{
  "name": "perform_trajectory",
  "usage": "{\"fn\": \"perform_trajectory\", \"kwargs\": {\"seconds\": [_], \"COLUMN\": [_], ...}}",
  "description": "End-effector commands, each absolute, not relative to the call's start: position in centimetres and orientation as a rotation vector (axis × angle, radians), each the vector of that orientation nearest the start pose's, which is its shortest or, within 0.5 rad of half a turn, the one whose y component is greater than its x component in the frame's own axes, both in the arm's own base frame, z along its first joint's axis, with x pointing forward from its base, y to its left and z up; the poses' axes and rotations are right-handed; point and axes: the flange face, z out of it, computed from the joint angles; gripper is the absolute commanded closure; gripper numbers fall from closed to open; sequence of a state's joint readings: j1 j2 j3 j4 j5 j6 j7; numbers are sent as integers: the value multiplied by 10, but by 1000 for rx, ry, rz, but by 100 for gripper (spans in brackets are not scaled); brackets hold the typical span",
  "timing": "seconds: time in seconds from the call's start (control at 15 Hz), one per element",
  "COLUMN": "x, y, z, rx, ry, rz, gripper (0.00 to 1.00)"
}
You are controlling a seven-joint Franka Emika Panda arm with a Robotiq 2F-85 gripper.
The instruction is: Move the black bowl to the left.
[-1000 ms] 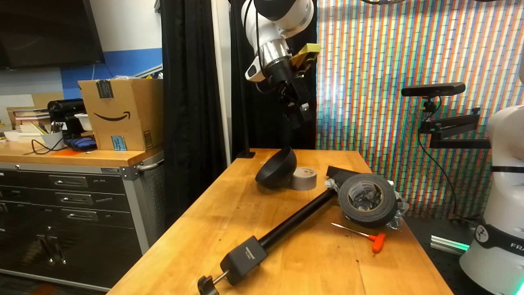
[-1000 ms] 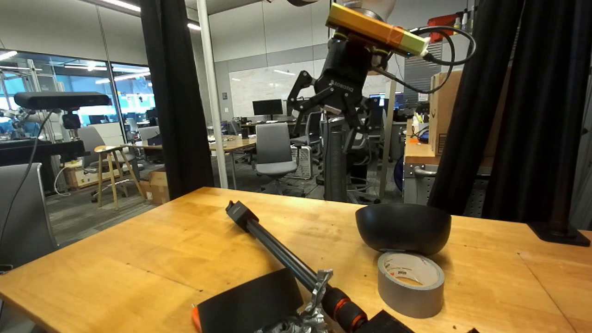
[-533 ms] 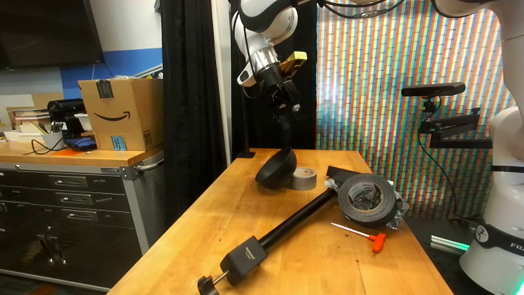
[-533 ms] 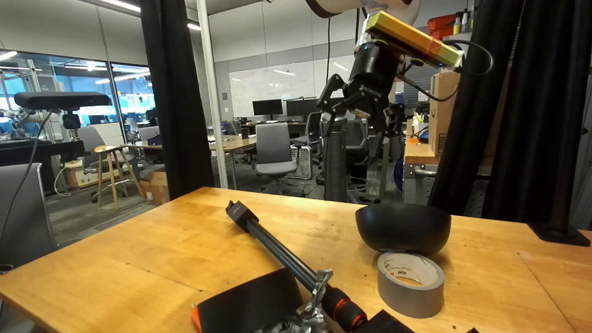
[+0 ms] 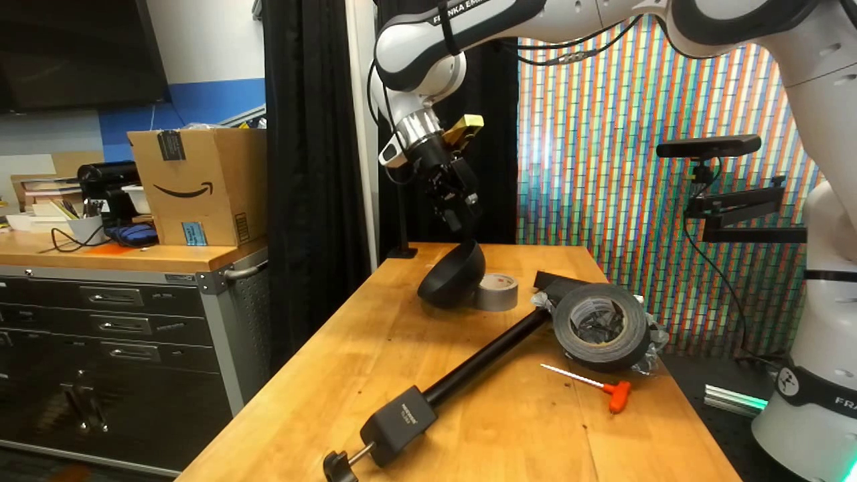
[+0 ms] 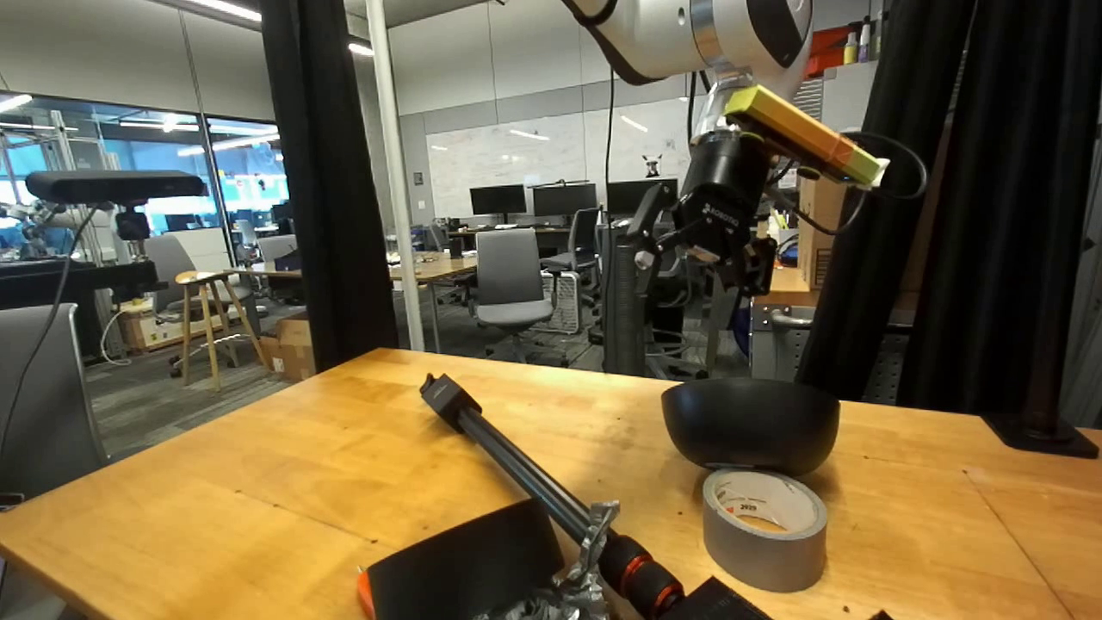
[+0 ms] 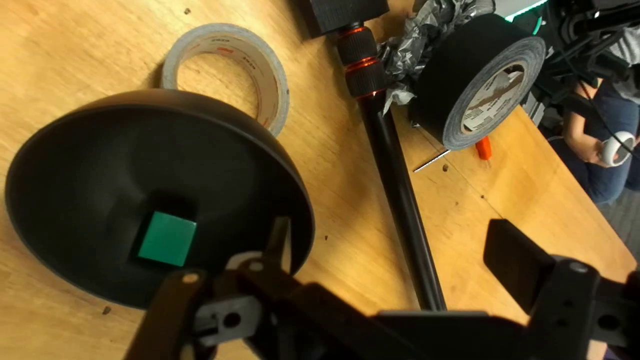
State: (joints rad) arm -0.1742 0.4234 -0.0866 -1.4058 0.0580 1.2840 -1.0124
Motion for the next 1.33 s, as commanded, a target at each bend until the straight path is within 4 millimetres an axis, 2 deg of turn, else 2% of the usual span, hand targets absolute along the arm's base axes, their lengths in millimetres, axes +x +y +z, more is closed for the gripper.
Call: {"fn": "perform_trajectory", "kwargs": {"seconds": [0.0,0.4,1.27], "x": [615,623,608], "y": [-149,-152,-184], "z": [428,409,366], "rx": [-2519,-2500,-2424], "ry": [-1056,-1053,-1032], "rz": [610,617,646], "gripper": [0,0,0]}}
